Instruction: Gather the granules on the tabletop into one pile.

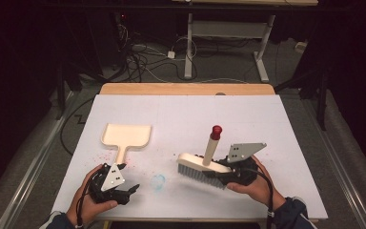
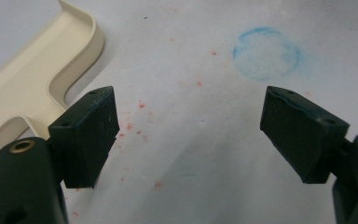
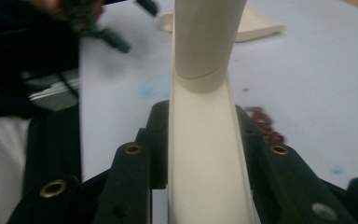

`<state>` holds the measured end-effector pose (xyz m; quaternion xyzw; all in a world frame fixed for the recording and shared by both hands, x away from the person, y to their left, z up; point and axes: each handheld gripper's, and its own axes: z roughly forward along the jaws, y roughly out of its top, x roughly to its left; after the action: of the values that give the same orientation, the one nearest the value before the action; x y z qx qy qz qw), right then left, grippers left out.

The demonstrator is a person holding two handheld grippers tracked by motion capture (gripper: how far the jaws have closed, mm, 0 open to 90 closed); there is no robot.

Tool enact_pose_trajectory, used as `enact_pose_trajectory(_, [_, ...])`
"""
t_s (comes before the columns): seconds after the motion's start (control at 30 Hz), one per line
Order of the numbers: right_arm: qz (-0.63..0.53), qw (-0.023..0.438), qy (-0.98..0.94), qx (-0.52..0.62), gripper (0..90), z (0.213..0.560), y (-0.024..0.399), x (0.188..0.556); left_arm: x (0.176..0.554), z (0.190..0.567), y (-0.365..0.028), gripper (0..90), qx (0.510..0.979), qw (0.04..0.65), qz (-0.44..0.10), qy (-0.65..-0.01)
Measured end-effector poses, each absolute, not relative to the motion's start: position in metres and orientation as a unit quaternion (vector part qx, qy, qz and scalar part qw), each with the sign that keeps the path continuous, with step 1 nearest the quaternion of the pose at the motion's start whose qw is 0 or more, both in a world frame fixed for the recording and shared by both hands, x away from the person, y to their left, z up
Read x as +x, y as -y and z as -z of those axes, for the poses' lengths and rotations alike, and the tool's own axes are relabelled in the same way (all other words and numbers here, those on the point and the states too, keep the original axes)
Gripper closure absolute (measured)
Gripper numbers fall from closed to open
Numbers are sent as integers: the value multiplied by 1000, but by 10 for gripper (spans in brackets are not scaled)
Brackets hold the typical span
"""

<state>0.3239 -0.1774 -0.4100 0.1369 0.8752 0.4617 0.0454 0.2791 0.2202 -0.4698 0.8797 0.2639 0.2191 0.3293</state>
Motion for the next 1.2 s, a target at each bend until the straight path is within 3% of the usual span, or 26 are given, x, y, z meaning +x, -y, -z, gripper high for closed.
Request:
enact_pose_trajectory(0.3, [-430, 13, -900, 66, 674, 435, 171, 325, 281, 471, -218, 185, 883, 327, -214, -259])
enact_pose_trajectory(0.57, [-434, 30, -898, 70, 673, 437, 173, 369, 281, 472, -216, 185, 887, 323, -211, -254])
enact_pose_trajectory(0.8, [-448, 42, -887, 102, 674, 435, 178, 376, 279, 473, -216, 185, 889, 322, -208, -252])
enact_pose_trajectory(1.03, [-458, 151, -848, 218, 673, 404, 196, 349, 276, 471, -218, 185, 886, 325, -215, -253])
enact_pose_trajectory(1.2, [-419, 231, -812, 334, 674, 408, 202, 331, 276, 469, -218, 185, 883, 327, -218, -254])
